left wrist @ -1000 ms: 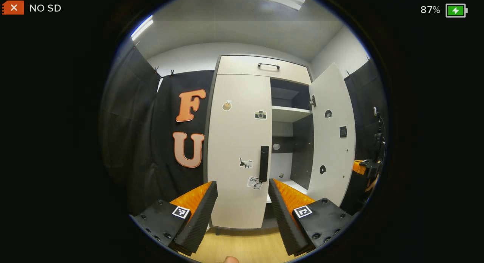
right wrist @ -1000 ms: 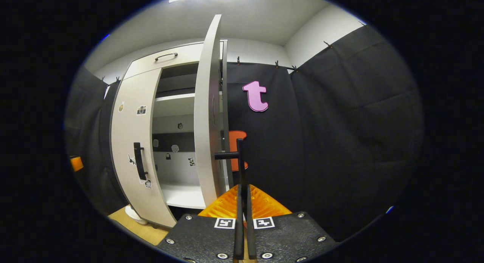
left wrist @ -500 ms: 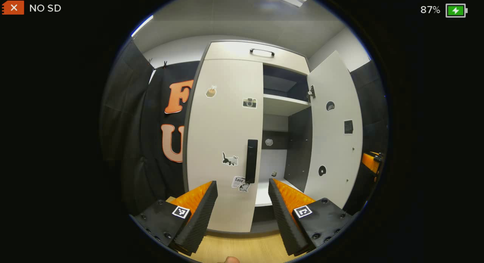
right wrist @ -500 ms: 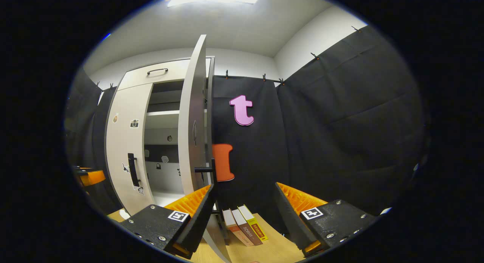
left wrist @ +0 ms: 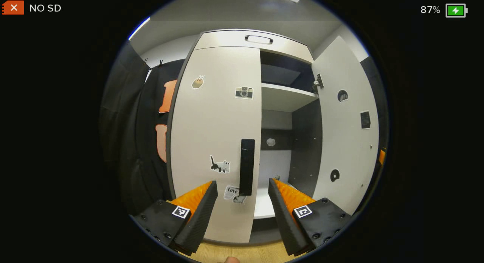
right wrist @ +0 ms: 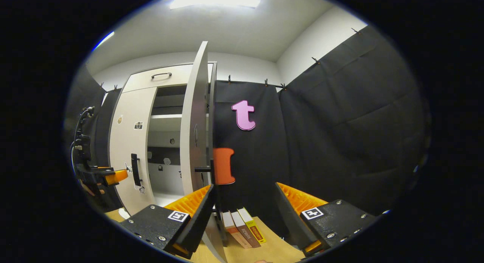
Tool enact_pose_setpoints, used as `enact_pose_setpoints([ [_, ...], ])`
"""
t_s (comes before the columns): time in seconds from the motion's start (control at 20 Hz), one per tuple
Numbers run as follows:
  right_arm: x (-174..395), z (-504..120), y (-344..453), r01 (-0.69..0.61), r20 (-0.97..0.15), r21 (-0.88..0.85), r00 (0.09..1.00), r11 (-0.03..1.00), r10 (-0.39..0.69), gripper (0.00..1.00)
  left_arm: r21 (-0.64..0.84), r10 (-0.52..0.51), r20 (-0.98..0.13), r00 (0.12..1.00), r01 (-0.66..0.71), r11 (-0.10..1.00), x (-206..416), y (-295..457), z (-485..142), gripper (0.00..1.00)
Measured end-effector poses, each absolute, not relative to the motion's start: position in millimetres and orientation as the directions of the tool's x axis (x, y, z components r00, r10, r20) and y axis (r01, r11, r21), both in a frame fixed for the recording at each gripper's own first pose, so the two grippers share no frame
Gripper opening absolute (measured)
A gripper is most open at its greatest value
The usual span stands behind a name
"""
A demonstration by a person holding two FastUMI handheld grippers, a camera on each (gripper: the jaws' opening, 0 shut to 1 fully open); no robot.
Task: Open the right door of the double-door shoe cabinet with the right hand, and open the left door with the left hand.
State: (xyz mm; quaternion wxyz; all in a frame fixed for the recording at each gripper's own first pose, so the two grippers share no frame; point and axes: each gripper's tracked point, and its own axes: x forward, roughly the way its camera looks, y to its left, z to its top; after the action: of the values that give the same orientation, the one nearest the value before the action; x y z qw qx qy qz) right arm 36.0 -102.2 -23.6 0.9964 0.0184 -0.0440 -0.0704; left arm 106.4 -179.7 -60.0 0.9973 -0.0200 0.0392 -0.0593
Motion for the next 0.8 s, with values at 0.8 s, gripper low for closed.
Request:
enact_pose_setpoints([
  [0.8,52,-31,-108,0.151,0.106,0.032,0.982,0.988,-0.154,0.93,0.045,-0.051,-0.095,0.994,0.055,0.997,188,-180,-81,0.82],
])
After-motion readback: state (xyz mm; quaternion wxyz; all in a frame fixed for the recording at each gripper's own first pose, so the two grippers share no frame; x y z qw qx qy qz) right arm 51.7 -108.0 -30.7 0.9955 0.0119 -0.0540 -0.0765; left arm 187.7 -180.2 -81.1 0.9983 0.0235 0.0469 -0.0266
